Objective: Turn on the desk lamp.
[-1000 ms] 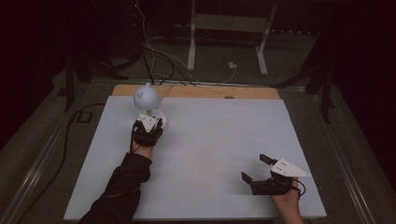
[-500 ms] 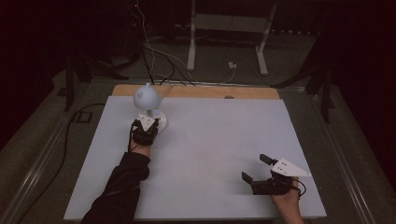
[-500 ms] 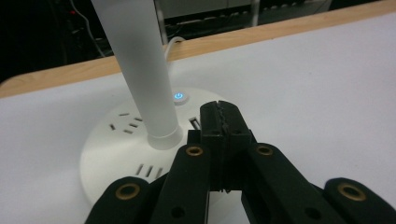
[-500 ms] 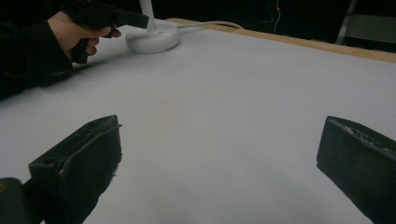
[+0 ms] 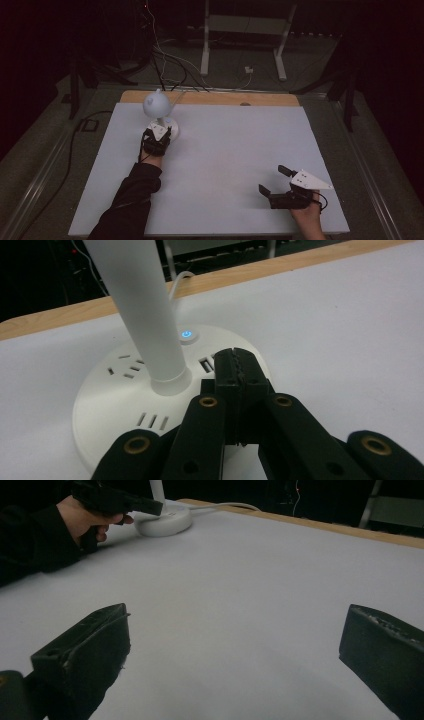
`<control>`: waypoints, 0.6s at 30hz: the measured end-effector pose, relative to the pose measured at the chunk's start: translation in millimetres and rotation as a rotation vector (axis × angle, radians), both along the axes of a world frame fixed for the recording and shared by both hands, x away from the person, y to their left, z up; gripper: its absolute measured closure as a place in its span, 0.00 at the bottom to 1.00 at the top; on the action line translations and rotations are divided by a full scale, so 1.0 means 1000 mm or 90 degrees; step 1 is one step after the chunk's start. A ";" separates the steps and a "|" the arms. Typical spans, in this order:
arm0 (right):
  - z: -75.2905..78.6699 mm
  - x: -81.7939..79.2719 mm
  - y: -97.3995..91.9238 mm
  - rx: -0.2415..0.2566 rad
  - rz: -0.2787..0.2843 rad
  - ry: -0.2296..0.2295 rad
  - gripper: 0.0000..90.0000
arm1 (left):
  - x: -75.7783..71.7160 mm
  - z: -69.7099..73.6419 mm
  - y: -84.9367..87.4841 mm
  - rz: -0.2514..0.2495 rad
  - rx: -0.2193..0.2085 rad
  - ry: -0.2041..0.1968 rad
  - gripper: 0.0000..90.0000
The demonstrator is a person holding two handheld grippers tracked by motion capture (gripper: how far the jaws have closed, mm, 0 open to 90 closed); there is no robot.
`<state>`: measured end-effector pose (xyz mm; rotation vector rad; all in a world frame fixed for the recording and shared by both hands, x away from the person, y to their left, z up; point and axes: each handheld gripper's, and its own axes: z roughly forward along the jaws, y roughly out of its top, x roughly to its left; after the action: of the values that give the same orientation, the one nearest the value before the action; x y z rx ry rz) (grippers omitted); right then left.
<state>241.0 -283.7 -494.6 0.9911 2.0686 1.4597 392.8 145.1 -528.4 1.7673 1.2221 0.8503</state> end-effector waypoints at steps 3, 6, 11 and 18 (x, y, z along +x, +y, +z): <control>0.000 0.000 0.000 -0.003 0.000 0.001 0.00 | 0.001 -0.001 -0.001 -0.001 0.008 0.002 1.00; 0.000 0.000 0.000 -0.001 0.000 0.000 0.00 | 0.001 -0.001 0.001 0.006 0.004 0.004 1.00; 0.000 0.000 0.000 0.001 0.003 0.001 0.00 | 0.003 -0.002 0.002 0.010 0.001 0.005 1.00; 0.000 0.000 0.000 0.000 0.003 0.002 0.00 | 0.004 -0.002 -0.001 0.008 0.015 0.011 1.00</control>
<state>241.1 -283.6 -495.0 0.9908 2.0741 1.4614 396.7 144.6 -530.5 1.7908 1.2406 0.8605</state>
